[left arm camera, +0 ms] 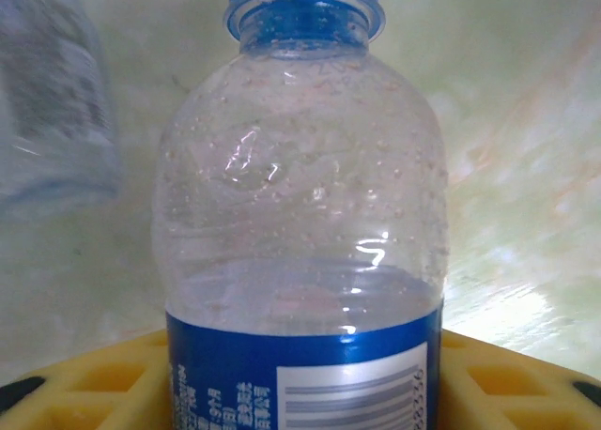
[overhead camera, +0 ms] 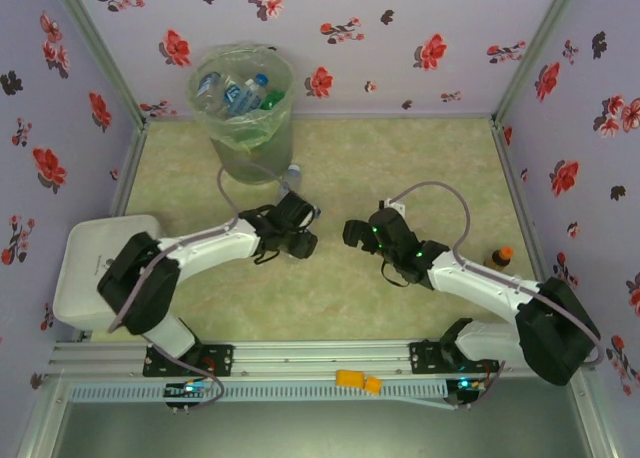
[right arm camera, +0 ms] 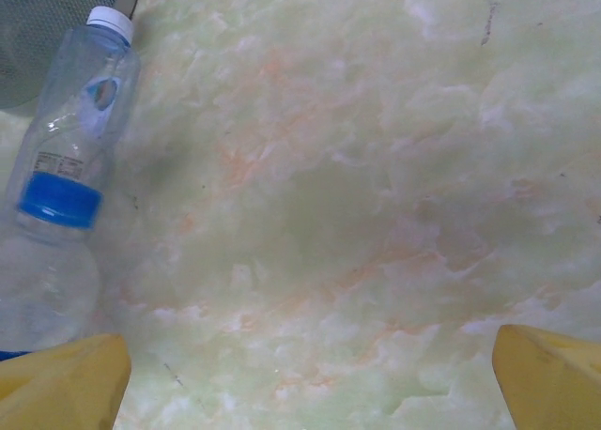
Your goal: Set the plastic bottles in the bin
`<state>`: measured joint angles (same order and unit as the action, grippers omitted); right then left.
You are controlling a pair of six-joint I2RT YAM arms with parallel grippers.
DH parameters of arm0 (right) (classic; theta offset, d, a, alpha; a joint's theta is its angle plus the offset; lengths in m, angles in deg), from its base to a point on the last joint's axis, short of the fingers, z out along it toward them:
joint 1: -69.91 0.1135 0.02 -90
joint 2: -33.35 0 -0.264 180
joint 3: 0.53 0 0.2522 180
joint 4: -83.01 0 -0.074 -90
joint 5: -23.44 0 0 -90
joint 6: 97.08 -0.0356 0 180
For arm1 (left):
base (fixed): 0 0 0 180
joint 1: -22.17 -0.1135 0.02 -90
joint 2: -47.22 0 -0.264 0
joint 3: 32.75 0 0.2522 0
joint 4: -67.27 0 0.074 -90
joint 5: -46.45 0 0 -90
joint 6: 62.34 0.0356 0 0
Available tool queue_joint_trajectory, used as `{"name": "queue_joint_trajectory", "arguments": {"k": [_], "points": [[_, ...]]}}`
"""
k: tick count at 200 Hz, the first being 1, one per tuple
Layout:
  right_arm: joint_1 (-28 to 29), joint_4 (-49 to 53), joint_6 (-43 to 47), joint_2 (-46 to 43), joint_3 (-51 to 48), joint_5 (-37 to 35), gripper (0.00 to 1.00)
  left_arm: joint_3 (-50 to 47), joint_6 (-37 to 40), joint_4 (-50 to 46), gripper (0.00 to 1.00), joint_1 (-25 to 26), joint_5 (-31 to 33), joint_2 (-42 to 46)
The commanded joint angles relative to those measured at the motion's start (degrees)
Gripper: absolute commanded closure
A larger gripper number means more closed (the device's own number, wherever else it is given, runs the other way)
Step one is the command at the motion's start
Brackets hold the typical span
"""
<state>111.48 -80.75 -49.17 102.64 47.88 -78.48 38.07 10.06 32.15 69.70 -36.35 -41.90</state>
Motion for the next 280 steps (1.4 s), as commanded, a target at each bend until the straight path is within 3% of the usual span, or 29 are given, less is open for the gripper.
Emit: {"name": "queue_joint_trajectory", "arguments": {"k": [1, 57, 89, 132, 182, 248, 280], "points": [[-0.43, -3.66, -0.30, -2.03, 0.70, 5.39, 0.00, 0.21, -0.78, 1.28, 0.50, 0.08, 3.01, 6.99], [-0.52, -7.69, 0.85, -2.16, 3.62, 11.18, 0.00, 10.58, 3.30, 0.25, 0.50, -6.22, 0.41, 15.30], [-0.52, -8.63, 0.48, -1.27, 4.08, 12.83, 0.00, 21.28, 6.42, 1.07, 0.50, -12.62, -6.58, 13.17], [-0.52, -11.39, -2.64, -1.25, 3.45, 15.95, 0.00, 39.29, 7.80, -0.19, 0.50, -21.37, -13.08, 1.29], [-0.34, -14.96, -5.26, -3.20, 0.64, 16.45, 0.00, 62.81, 8.13, -9.64, 0.49, -26.65, -14.15, -15.83], [-0.31, -15.31, -6.17, -4.25, -1.65, 15.61, 0.00, 89.97, 9.32, -25.71, 0.48, -28.17, -13.40, -34.55], [-0.25, -15.09, -6.17, -4.27, -1.88, 15.64, 0.00, 89.95, 10.22, -28.11, 0.48, -28.11, -11.44, -37.34]]}}
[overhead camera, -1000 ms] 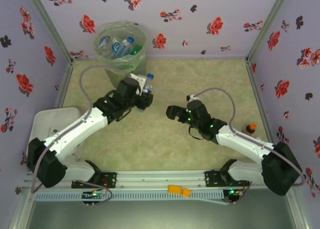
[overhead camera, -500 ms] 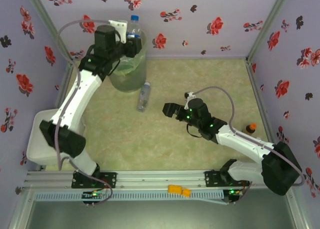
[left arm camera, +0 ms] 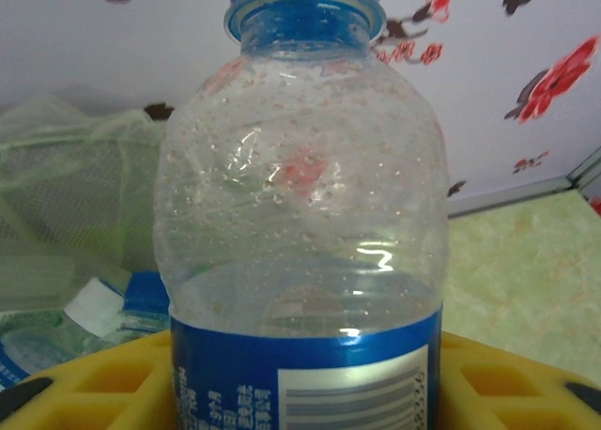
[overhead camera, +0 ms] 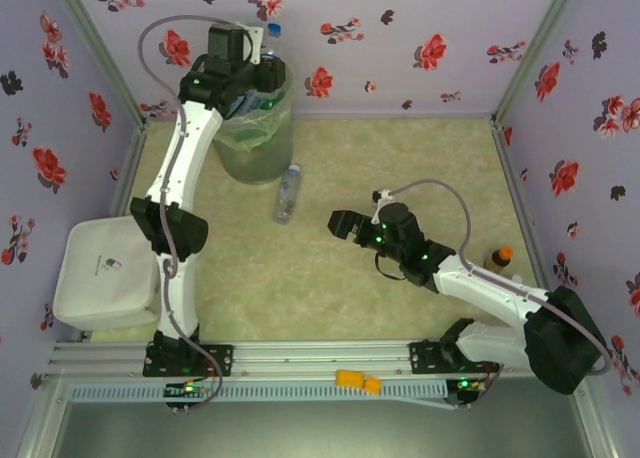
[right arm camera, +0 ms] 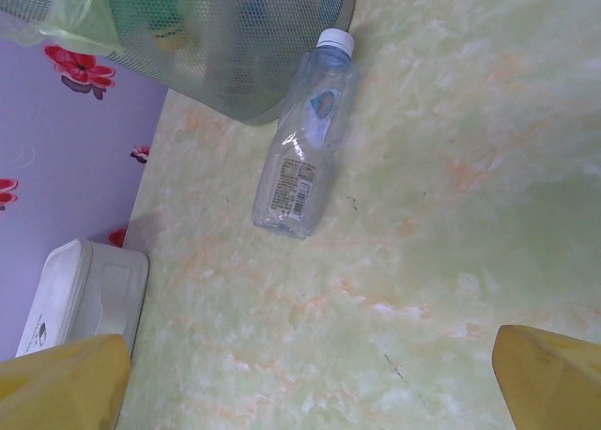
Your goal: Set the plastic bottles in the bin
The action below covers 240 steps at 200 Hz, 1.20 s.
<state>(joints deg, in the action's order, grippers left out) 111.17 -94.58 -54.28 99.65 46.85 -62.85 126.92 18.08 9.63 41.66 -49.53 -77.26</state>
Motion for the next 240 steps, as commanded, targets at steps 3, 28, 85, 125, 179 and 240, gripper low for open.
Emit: {"name": "queue_joint_trajectory", "arguments": {"k": [3, 28, 85, 125, 179, 240], "points": [[0.06, -1.22, -1.05, -1.31, -0.93, -0.01, 0.00, 0.69, 2.14, -5.60, 0.48, -0.07, 1.98, -2.03], [0.14, -1.26, -1.18, -1.26, -0.93, -0.10, 0.00, -1.01, 1.70, -5.78, 0.38, -0.06, 2.57, -1.84], [0.23, -1.18, -1.32, 0.63, -0.23, 0.21, 0.00, -3.84, 0.97, -3.61, 0.00, 0.51, 2.72, 5.06], [0.32, -2.13, -1.25, 3.23, 1.04, 0.60, 0.00, -21.61, -0.16, 7.59, 0.00, 2.24, 2.25, 19.47], [0.32, -1.65, 0.25, 7.74, 4.28, 1.78, 0.00, -59.70, -7.23, 28.91, 0.00, 5.16, 1.21, 43.52], [0.32, -2.37, 0.39, 13.02, 6.54, 3.04, 0.00, -95.86, -18.40, 46.24, 0.00, 9.60, 1.71, 61.27]]}}
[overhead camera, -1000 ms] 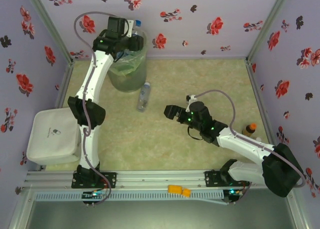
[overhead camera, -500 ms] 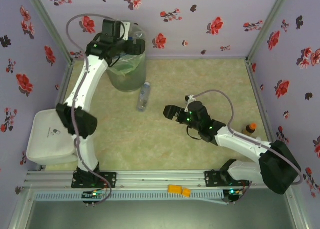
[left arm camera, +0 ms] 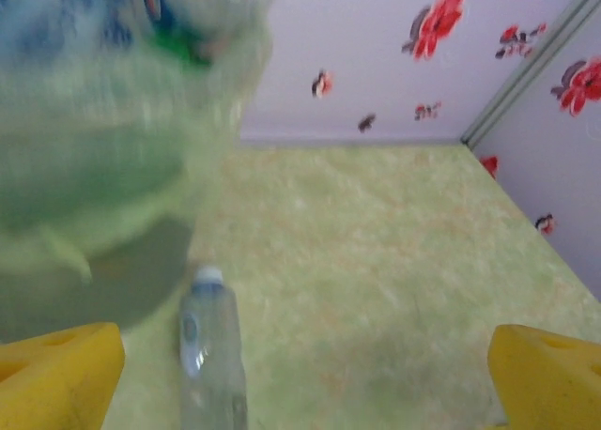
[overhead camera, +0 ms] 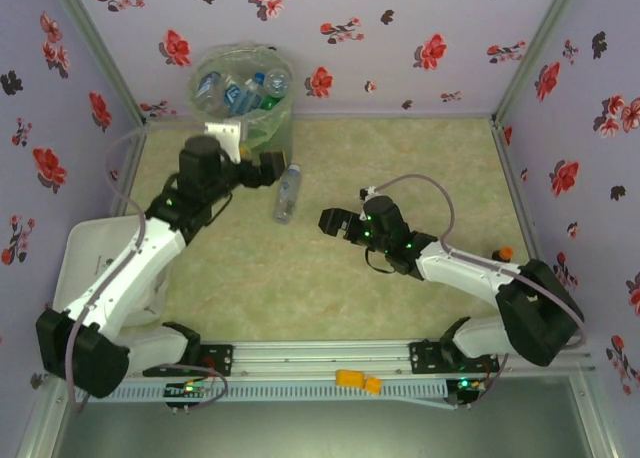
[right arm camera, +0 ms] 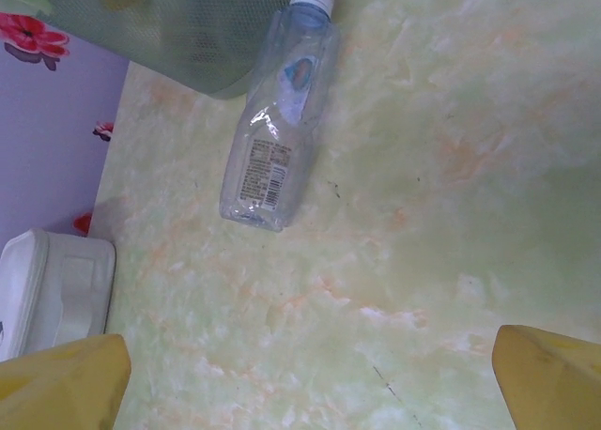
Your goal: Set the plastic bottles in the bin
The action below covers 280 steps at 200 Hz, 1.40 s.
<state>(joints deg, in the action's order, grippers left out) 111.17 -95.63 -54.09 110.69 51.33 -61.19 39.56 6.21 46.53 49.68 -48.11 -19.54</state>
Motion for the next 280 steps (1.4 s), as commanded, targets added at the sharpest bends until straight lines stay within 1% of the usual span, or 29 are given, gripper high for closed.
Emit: {"name": "queue_joint_trajectory", "arguments": {"k": [1, 16, 31, 49, 68, 108, 146, 185, 209, 237, 280], "points": [[0.27, -1.40, 0.18, 2.05, 2.06, 1.44, 0.00, -8.69, -6.65, 9.48, 0.00, 1.62, 0.32, 3.69], [0.27, -1.87, -0.32, 3.10, 2.06, 1.83, 0.00, -13.03, -7.38, 9.43, 0.00, 3.62, 2.19, 4.07], [0.32, -1.31, 0.03, 3.43, 2.16, 1.68, 0.00, -15.12, -6.70, 7.76, 0.00, 5.83, 4.12, 2.76], [0.27, 1.00, 1.03, 2.70, 2.09, -0.21, 0.00, -15.32, -5.30, 5.32, 0.00, 8.41, 5.78, -0.03], [0.32, 4.66, 2.64, 1.02, 1.97, -3.00, 0.00, -13.87, -4.49, 3.28, 0.00, 9.69, 7.41, -3.89], [0.22, 12.56, 6.24, -4.09, 2.06, -8.87, 0.00, -9.06, -1.93, 2.48, 0.00, 10.20, 11.16, -14.64], [0.14, 15.84, 7.56, -8.47, 1.17, -12.13, 0.00, 0.09, 0.49, -0.93, 0.00, 10.20, 14.26, -26.93], [0.05, 17.46, 7.79, -11.86, -0.38, -13.67, 0.00, 8.93, 4.02, -6.26, 0.01, 10.20, 20.39, -36.06], [-0.03, 18.29, 7.94, -13.90, -1.17, -14.79, 0.00, 11.47, 6.60, -8.43, 0.02, 10.20, 24.64, -39.44], [-0.29, 19.88, 8.65, -15.74, -1.29, -16.02, 0.00, 13.78, 7.91, -9.78, 0.05, 9.93, 24.62, -43.22], [-0.50, 21.16, 8.56, -17.28, -1.67, -16.57, 0.00, 16.42, 7.48, -10.82, 0.15, 9.93, 23.95, -47.28]]}}
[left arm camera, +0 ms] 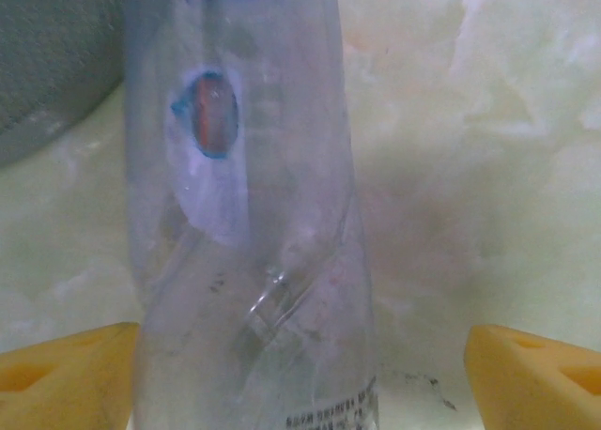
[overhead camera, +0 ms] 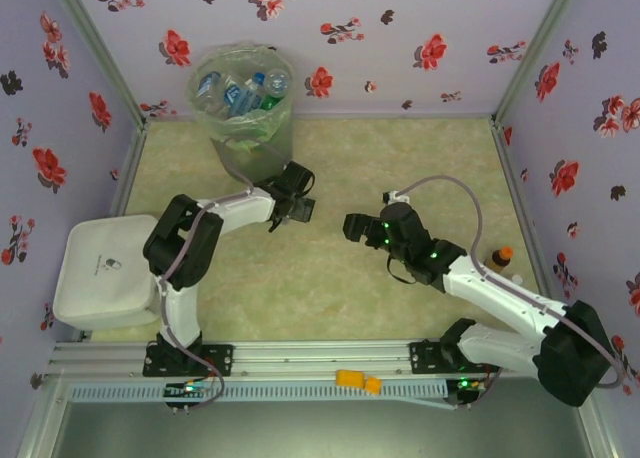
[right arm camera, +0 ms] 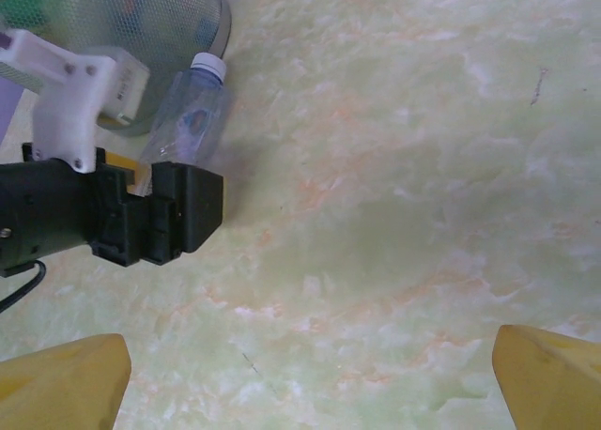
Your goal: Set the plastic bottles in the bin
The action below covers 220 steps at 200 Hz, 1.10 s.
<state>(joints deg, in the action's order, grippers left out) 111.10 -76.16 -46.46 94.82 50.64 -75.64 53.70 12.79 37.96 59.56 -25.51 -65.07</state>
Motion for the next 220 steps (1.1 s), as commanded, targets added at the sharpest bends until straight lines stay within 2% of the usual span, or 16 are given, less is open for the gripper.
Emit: {"name": "queue_joint_trajectory", "arguments": {"k": [1, 22, 63, 106, 152, 185, 192, 202, 220], "points": [[-0.42, 1.70, 0.91, -1.43, -1.00, -2.14, 0.00, 2.33, 0.90, -2.27, 0.15, 0.06, 1.32, -1.77], [-0.46, 1.89, 0.87, -2.28, -1.36, -2.56, 0.01, 3.05, 0.90, -2.86, 0.21, 0.05, 0.94, -3.00], [-0.50, 1.90, 0.77, -3.04, -1.83, -3.00, 0.00, 2.08, 0.80, -2.56, 0.45, 0.08, 0.58, -2.24], [-0.59, 1.04, 0.78, -2.86, -2.14, -2.42, 0.00, 0.70, 0.64, -1.76, 0.53, 0.31, 0.10, 1.19], [-0.59, -0.29, 0.44, -2.54, -2.71, -2.65, 0.00, -1.89, 0.99, -0.68, 0.58, 3.77, -0.34, 10.55], [-0.58, -2.21, 0.09, -2.07, -3.39, -3.21, 0.00, -4.19, -0.57, 1.72, 0.62, 4.98, -4.55, 20.08], [-0.67, -2.47, 0.04, -1.87, -3.39, -3.25, 0.00, -4.29, -0.77, 2.11, 0.65, 4.98, -5.38, 22.10], [-0.67, -2.74, 0.08, -1.59, -3.25, -3.15, 0.01, -4.15, -0.90, 2.65, 0.76, 4.98, -6.31, 24.67], [-0.69, -3.15, 0.00, -1.15, -3.15, -2.88, 0.01, -3.27, -0.23, 3.89, 0.78, 5.05, -7.57, 28.85]]}}
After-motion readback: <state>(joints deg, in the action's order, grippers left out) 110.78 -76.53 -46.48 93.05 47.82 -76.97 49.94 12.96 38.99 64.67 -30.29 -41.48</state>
